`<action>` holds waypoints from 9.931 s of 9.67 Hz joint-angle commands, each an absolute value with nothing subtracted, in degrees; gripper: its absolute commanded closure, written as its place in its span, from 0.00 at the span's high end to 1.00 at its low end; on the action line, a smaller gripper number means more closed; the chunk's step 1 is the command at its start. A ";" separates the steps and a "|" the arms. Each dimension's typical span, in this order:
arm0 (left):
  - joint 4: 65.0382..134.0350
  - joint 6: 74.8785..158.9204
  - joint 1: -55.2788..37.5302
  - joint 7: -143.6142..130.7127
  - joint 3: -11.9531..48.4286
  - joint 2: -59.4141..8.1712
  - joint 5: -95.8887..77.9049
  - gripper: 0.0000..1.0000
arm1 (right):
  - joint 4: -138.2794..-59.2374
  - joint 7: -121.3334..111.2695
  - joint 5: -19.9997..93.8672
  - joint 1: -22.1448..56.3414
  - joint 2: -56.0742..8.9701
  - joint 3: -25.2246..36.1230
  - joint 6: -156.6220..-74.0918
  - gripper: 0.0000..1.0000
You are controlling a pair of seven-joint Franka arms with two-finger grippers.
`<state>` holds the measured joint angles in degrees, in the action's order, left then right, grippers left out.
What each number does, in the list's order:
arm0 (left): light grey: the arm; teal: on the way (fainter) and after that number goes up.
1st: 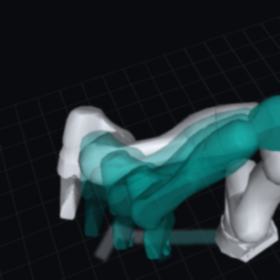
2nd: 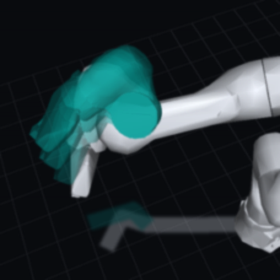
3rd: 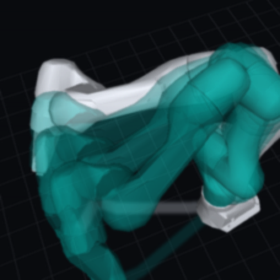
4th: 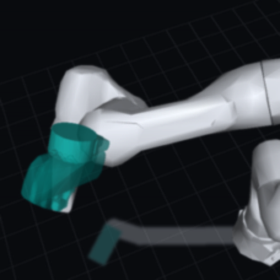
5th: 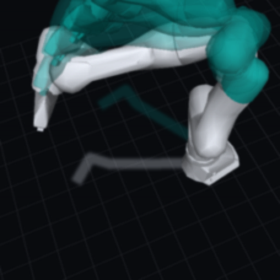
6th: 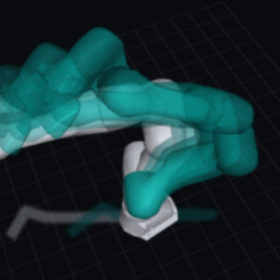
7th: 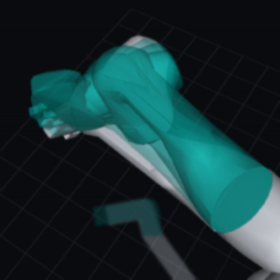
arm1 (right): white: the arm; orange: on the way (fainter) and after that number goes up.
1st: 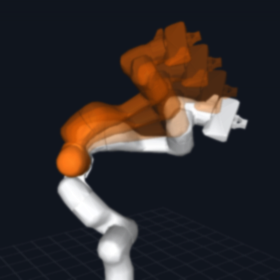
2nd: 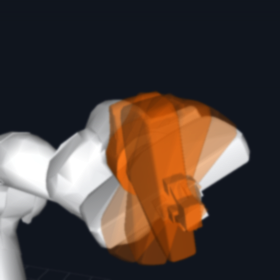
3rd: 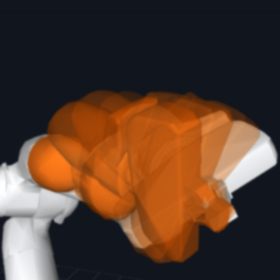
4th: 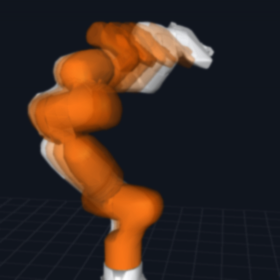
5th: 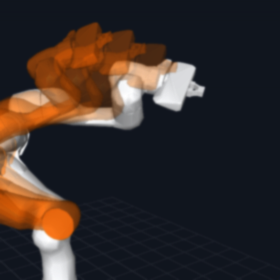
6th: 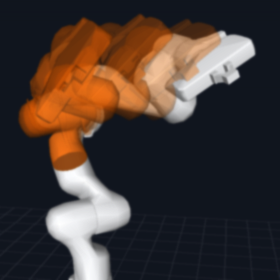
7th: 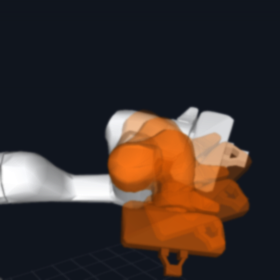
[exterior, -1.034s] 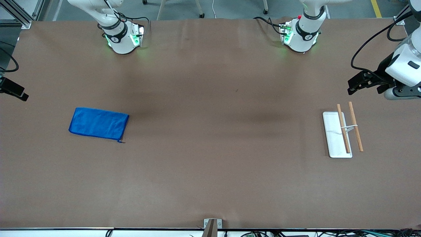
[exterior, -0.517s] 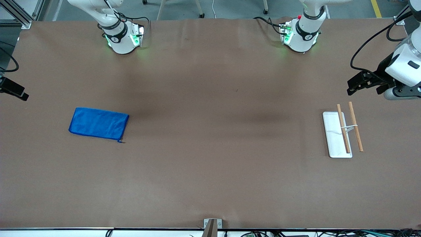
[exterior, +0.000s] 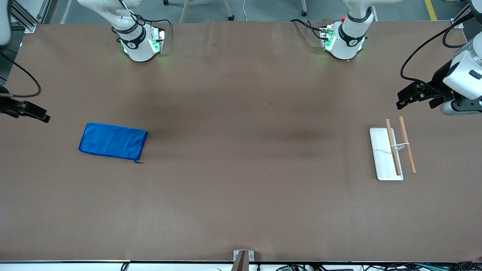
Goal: Right arm passes towel to left arm to hang
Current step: 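Lower the right gripper onto the blue towel's edge, then grasp the towel edge with the right gripper and lift it, then carry the towel toward the middle while the left gripper approaches, then grasp the hanging towel with the left gripper beside the right gripper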
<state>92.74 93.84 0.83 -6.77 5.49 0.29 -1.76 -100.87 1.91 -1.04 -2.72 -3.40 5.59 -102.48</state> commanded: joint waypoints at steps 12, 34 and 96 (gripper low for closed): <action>93.25 95.54 -2.90 -3.18 1.58 -1.67 1.40 1.00 | -129.11 -4.22 -0.97 -4.75 -22.23 5.27 -150.20 1.00; 89.21 90.44 -2.72 0.44 1.49 -1.41 1.23 1.00 | -103.18 -3.69 21.13 -0.64 -16.27 4.31 -101.43 0.07; 123.40 85.43 2.20 49.92 15.38 -20.48 -90.87 0.44 | -109.16 -12.30 114.26 41.92 -12.04 3.78 -119.53 0.03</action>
<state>121.96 85.00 2.39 48.38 15.25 -19.79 -89.68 -107.10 -10.93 112.25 41.15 -14.06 3.55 -118.68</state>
